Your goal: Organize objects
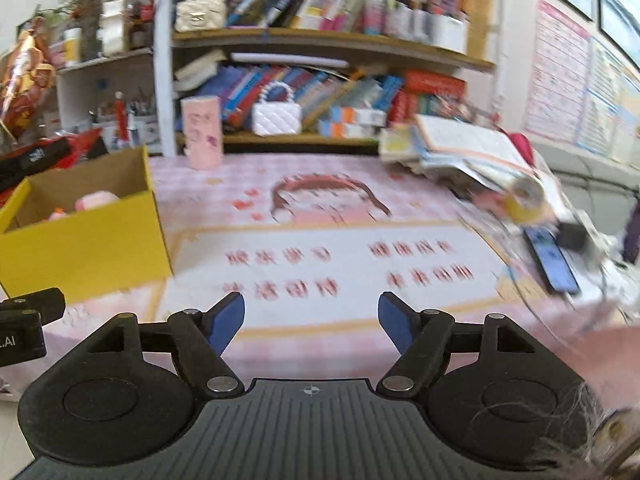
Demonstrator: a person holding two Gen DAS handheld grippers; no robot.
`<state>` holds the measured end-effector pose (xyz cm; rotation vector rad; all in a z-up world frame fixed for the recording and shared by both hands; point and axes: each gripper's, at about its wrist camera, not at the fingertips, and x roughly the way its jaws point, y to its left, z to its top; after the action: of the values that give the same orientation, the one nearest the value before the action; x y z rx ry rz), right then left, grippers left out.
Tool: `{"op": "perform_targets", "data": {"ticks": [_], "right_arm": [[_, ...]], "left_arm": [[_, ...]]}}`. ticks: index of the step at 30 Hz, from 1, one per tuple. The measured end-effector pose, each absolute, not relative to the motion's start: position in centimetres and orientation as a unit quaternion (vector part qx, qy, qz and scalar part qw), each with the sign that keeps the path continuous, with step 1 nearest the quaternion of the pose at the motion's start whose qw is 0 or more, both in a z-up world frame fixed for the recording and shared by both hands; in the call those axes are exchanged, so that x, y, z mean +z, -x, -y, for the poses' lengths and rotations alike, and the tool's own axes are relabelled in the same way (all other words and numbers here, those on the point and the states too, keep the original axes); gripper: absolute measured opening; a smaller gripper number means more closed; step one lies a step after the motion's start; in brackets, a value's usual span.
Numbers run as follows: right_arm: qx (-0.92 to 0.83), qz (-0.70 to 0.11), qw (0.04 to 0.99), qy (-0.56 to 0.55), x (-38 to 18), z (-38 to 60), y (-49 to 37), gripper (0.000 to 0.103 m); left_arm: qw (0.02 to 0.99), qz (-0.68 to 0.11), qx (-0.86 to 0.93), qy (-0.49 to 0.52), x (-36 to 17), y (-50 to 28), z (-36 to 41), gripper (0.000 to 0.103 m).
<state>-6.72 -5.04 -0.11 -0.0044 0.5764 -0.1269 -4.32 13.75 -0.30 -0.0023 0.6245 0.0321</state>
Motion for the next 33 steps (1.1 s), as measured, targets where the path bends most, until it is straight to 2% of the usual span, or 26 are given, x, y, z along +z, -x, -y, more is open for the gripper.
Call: {"op": "perform_targets", "data": {"ticks": [2,6,12,33], "right_arm": [[-0.069,-0.289,0.955,-0.004,-0.4,5.2,7.8,0.078],[-0.068,-0.294,0.953,-0.009,-0.5,5.1,9.2,0.091],[-0.067,-0.298,0.952,0.001,-0.5,4.5,9.7,0.098],[-0.070,-0.324,0.944,0.000,-1.4,5.3,9.1,0.099]], "left_arm": [[0.951,-0.310,0.014,-0.001,-0.5,5.0,-13.5,0.099],[0.946,-0.323,0.009,-0.020,-1.0,5.5,-12.6,0.100],[0.945,-0.328,0.007,-0.023,-1.1,6.0,-12.1,0.101],[0.938,-0.346,0.017,-0.008,-1.7,5.6,-11.9,0.103]]}}
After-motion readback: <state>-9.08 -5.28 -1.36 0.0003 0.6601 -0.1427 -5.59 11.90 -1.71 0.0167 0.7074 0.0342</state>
